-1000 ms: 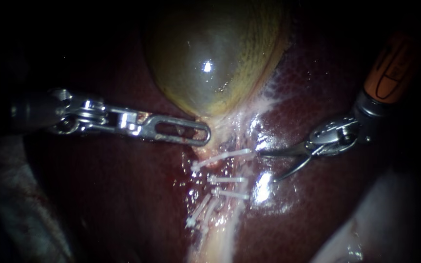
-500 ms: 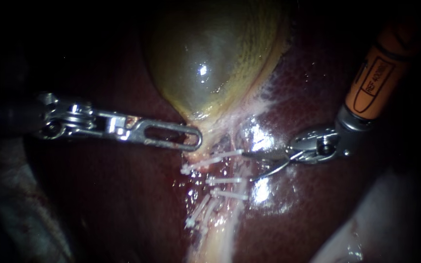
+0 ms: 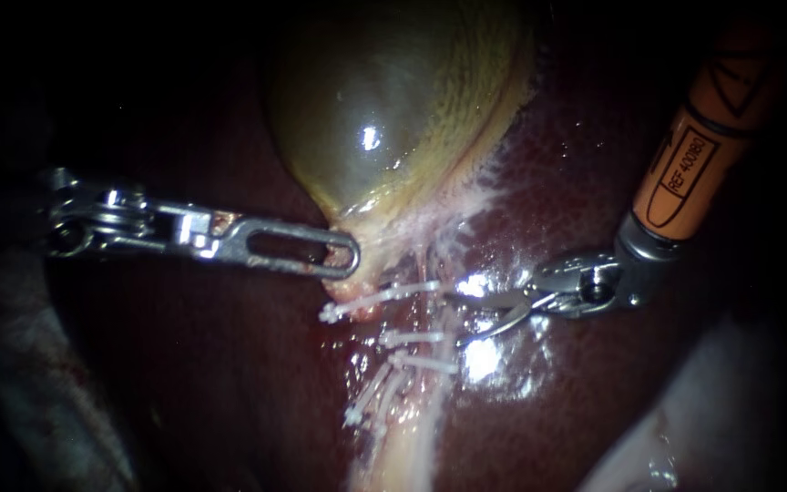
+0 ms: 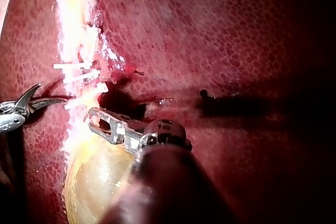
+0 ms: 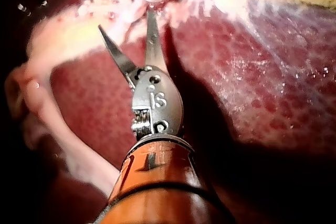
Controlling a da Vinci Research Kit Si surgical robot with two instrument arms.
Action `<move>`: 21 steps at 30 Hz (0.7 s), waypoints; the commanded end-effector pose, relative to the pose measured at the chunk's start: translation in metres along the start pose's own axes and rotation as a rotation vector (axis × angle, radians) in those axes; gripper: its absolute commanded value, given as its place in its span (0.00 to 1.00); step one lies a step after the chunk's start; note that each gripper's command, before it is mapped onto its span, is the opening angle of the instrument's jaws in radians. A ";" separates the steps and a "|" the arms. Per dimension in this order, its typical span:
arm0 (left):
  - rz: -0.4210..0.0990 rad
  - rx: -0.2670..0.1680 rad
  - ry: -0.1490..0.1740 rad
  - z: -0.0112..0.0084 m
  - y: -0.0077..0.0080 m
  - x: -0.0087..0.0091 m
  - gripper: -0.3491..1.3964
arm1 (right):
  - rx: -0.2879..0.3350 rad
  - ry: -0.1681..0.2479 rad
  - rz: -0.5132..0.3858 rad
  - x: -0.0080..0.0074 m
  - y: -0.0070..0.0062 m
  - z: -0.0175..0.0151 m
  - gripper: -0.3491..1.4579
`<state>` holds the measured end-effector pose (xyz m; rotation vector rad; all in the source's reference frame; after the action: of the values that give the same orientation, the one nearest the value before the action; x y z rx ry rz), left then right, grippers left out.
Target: Go to the cutting position right tube
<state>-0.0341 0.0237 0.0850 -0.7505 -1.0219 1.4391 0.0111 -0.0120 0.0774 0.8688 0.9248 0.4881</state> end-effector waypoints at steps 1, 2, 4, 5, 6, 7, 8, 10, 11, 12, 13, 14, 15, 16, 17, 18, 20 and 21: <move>-0.001 0.001 0.001 -0.0001 0.0002 -0.0001 0.00 | 0.000 0.000 0.004 0.0000 0.0001 0.0002 0.92; -0.002 0.001 0.001 -0.0002 0.0004 -0.0002 0.00 | -0.001 0.001 0.009 0.0000 0.0001 0.0003 0.92; -0.003 0.001 0.000 -0.0003 0.0008 -0.0002 0.00 | -0.003 0.002 0.021 0.0001 0.0002 0.0008 0.92; -0.003 0.000 0.000 -0.0004 0.0010 -0.0003 0.00 | -0.003 0.001 0.036 0.0001 0.0002 0.0010 0.92; -0.003 0.000 0.000 -0.0004 0.0011 -0.0003 0.00 | -0.004 0.002 0.042 0.0001 0.0002 0.0013 0.93; -0.003 -0.002 0.002 -0.0004 0.0013 -0.0003 0.00 | -0.005 0.003 0.041 0.0001 0.0002 0.0014 0.93; -0.010 -0.002 0.002 -0.0004 0.0014 -0.0004 0.00 | -0.005 0.003 0.047 0.0001 0.0002 0.0016 0.93; -0.010 -0.002 0.002 -0.0005 0.0016 -0.0005 0.00 | -0.005 0.002 0.060 0.0000 0.0002 0.0019 0.93; -0.010 -0.002 0.002 -0.0005 0.0017 -0.0005 0.00 | -0.006 0.003 0.060 0.0000 0.0003 0.0021 0.93; -0.010 -0.002 0.002 -0.0005 0.0017 -0.0005 0.00 | -0.007 0.003 0.066 -0.0001 0.0003 0.0023 0.93; -0.010 -0.002 0.002 -0.0005 0.0018 -0.0006 0.00 | -0.007 0.003 0.065 -0.0001 0.0003 0.0024 0.93; -0.010 -0.002 0.002 -0.0005 0.0018 -0.0006 0.00 | -0.007 0.004 0.071 -0.0001 0.0003 0.0025 0.93; -0.010 -0.002 0.002 -0.0005 0.0019 -0.0006 0.00 | -0.008 0.004 0.071 -0.0002 0.0003 0.0025 0.93; -0.010 -0.002 0.002 -0.0005 0.0020 -0.0006 0.00 | -0.008 0.004 0.076 -0.0003 0.0004 0.0026 0.93; -0.010 -0.002 0.002 -0.0005 0.0020 -0.0007 0.00 | -0.008 0.004 0.075 -0.0003 0.0004 0.0027 0.93; -0.011 -0.005 0.004 -0.0005 0.0021 -0.0007 0.00 | -0.008 0.005 0.081 -0.0004 0.0004 0.0027 0.92; -0.011 -0.005 0.004 -0.0006 0.0023 -0.0008 0.00 | -0.009 0.005 0.080 -0.0005 0.0005 0.0028 0.92; -0.005 -0.005 0.004 -0.0006 0.0024 -0.0008 0.00 | -0.009 0.005 0.086 -0.0006 0.0006 0.0029 0.91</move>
<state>-0.0345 0.0231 0.0824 -0.7520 -1.0248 1.4278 0.0133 -0.0133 0.0791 0.9029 0.8925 0.5687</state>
